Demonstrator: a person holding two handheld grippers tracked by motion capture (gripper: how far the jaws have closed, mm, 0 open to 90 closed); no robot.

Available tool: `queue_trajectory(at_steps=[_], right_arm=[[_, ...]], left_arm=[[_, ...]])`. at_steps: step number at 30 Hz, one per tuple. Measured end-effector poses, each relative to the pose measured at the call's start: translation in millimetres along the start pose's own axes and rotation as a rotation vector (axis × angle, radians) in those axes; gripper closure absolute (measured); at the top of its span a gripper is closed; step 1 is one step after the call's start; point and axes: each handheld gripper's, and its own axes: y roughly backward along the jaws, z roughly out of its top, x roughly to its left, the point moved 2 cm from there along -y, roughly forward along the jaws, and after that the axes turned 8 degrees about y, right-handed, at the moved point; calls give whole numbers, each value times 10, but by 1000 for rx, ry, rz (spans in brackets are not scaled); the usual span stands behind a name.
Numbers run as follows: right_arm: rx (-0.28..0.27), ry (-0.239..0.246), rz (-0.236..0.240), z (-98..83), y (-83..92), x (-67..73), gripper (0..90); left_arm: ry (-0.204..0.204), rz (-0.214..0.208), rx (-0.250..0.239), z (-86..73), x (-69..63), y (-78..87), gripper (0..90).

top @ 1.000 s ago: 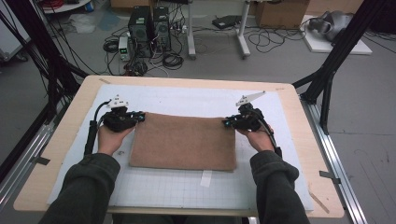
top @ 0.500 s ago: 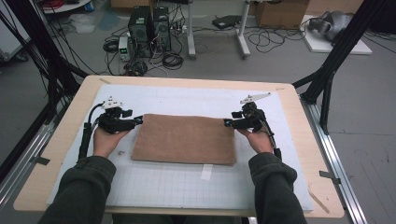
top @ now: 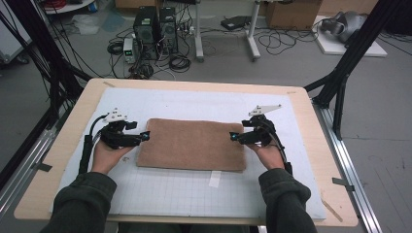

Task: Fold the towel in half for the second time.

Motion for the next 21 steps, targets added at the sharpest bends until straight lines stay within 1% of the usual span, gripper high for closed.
queue_trajectory(at_steps=[4,6,7,9,10,11,12,13,15,16,18,21], right_arm=[[-30,-1,-14,-12,82,25,194],[-30,-10,-14,-25,115,26,176],[-33,-11,-18,-33,131,27,175],[-43,-18,-20,-56,155,33,164],[-44,-22,-18,-71,161,43,161],[-48,-29,-17,-92,165,59,161],[-50,-24,-17,-112,163,72,161],[-43,-22,-16,-131,161,93,161],[-30,-9,-16,-160,159,122,161],[-27,-10,-17,-170,164,135,161],[-29,-6,-16,-184,177,149,161],[-28,-4,-28,-195,216,167,151]], left_arm=[[1,0,0,-48,12,46,288],[-6,9,1,-88,21,77,283],[-2,12,1,-106,26,89,280],[6,15,18,-126,39,113,265],[16,20,12,-132,37,122,258],[20,17,7,-136,39,137,251],[21,16,1,-141,34,147,248],[9,20,1,-147,29,153,246],[4,20,6,-160,18,158,243],[2,17,5,-164,12,161,242],[-5,15,5,-174,-4,169,241],[-15,15,4,-189,-29,195,240]])
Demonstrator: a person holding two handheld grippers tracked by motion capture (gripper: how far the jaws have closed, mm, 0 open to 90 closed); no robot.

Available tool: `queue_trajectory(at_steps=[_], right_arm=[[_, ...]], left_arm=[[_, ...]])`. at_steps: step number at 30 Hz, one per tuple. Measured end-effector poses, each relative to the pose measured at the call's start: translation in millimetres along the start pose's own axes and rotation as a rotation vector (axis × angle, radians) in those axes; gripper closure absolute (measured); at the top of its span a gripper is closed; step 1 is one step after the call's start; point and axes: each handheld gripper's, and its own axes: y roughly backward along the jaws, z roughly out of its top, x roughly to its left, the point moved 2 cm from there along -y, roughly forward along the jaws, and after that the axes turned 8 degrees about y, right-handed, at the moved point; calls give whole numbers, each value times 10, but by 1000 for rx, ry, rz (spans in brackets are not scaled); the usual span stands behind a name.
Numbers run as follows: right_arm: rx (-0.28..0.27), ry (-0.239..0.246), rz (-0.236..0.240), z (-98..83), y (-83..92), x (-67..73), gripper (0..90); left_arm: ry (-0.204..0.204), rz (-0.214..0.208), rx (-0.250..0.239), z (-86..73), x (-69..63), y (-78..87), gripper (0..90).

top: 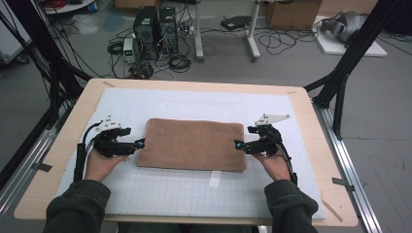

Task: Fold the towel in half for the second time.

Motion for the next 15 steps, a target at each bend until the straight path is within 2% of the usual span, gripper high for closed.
queue_trajectory(at_steps=[12,15], right_arm=[[-23,8,-13,-84,149,45,133],[-25,9,-12,-120,189,66,130]], left_arm=[[-31,0,21,-121,-51,154,232],[-20,-3,13,-156,-50,197,232]])
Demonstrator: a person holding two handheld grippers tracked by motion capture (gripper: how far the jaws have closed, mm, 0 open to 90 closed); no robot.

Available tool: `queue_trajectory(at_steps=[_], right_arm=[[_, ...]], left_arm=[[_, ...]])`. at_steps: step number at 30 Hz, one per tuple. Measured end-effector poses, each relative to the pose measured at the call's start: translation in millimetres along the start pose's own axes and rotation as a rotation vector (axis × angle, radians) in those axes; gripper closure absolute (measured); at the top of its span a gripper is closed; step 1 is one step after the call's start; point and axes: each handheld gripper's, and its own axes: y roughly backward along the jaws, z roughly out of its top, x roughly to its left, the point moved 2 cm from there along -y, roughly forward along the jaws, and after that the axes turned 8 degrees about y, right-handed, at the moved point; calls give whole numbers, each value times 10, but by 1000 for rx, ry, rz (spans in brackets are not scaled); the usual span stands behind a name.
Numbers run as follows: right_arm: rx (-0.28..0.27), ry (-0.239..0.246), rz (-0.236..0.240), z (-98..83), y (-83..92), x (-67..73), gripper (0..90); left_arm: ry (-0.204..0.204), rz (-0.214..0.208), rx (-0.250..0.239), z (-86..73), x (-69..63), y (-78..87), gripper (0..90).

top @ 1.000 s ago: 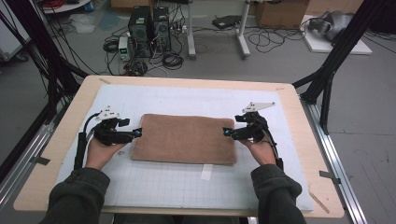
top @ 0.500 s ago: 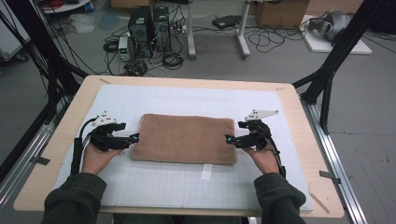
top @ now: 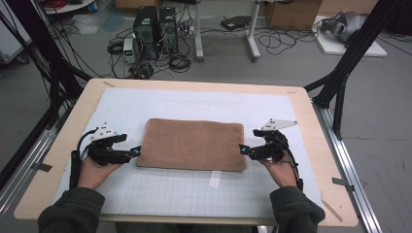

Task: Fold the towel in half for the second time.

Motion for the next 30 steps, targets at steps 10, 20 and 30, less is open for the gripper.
queue_trajectory(at_steps=[10,20,30], right_arm=[[-22,29,-7,-84,167,110,120],[-43,23,-24,-219,341,186,118],[-50,5,-30,-436,469,260,117]], left_arm=[[-2,-9,-4,-144,-51,155,208],[-9,4,-22,-258,-106,306,192],[-34,30,-22,-370,-146,445,192]])
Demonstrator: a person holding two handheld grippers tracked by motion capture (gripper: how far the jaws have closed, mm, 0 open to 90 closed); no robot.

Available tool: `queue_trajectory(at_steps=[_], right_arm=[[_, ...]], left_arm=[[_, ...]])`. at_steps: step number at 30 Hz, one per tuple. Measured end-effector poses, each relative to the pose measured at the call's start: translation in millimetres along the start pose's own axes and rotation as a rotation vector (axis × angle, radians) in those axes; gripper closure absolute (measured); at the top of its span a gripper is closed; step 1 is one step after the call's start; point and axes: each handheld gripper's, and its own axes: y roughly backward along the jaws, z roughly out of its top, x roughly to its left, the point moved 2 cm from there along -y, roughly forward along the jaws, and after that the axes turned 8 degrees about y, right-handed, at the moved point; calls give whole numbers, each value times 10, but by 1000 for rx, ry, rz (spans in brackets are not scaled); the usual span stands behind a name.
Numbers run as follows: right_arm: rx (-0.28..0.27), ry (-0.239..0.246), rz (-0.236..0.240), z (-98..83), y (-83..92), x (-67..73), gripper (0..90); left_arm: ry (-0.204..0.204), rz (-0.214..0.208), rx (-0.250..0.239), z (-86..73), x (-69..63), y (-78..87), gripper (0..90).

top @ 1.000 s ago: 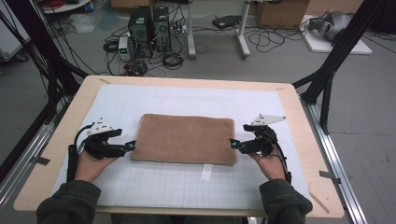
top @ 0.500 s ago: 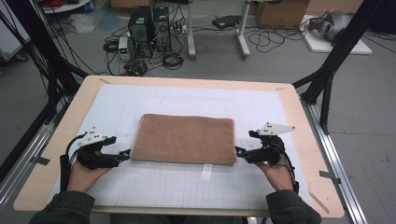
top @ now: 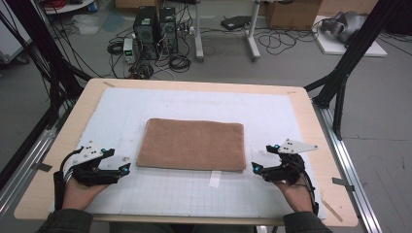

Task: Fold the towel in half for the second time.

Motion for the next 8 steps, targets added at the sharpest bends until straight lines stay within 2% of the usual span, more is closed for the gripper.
queue_trajectory(at_steps=[8], right_arm=[[-8,-15,-15,-125,133,76,117]], left_arm=[[-7,2,-16,-57,-54,96,202]])
